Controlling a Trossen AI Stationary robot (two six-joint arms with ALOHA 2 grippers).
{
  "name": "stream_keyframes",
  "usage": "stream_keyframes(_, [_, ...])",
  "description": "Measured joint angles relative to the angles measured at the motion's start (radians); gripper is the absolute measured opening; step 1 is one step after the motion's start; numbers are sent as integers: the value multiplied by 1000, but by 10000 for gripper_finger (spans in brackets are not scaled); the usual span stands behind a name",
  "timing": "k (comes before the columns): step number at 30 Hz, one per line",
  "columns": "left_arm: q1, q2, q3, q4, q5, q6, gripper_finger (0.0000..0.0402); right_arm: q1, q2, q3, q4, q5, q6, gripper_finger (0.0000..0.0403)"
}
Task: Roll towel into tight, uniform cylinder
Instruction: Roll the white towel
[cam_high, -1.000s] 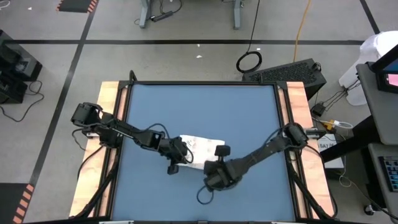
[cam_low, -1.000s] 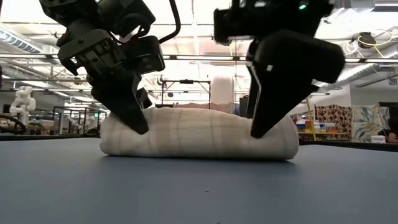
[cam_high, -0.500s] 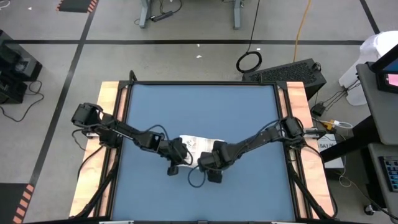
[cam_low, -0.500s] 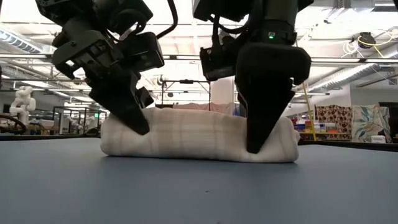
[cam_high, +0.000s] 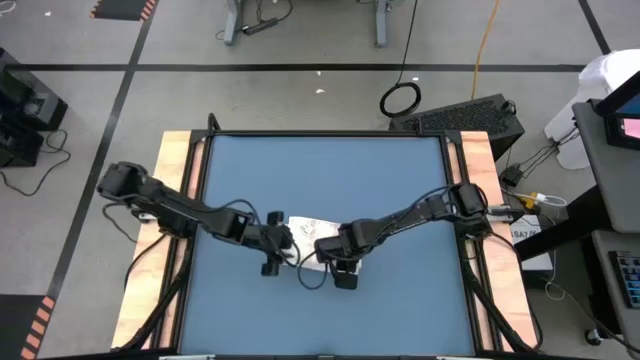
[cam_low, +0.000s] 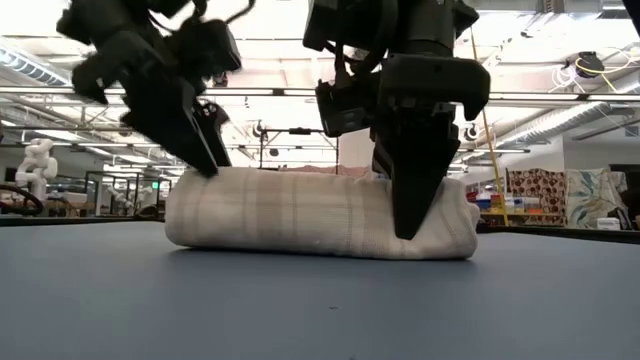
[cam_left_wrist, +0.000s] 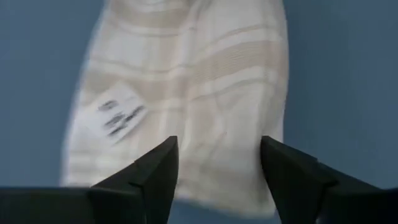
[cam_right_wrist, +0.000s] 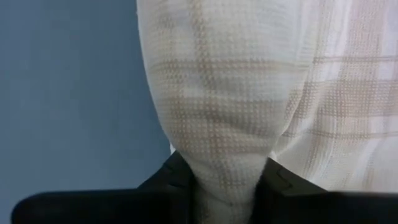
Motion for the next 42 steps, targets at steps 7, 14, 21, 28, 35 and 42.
stream_keyframes(7, [-101,-132,-25,20,-45,15,231,-40,3,-1,35,-103,-45,99])
stream_keyframes(14, [-238,-45,-56,168,-174,111,231,-93,6,-2,60,-194,-118,101])
stream_keyframes(21, [-284,71,-55,226,-289,112,231,-160,7,-3,79,-293,-202,102])
stream_keyframes(28, [-269,124,-54,261,-356,105,241,-198,7,-3,80,-353,-246,102])
stream_keyframes(35, [-264,127,-54,271,-481,137,301,-204,7,-3,96,-429,-243,102])
stream_keyframes(42, [-231,152,-54,271,-409,137,341,-202,7,-3,97,-457,-225,102])
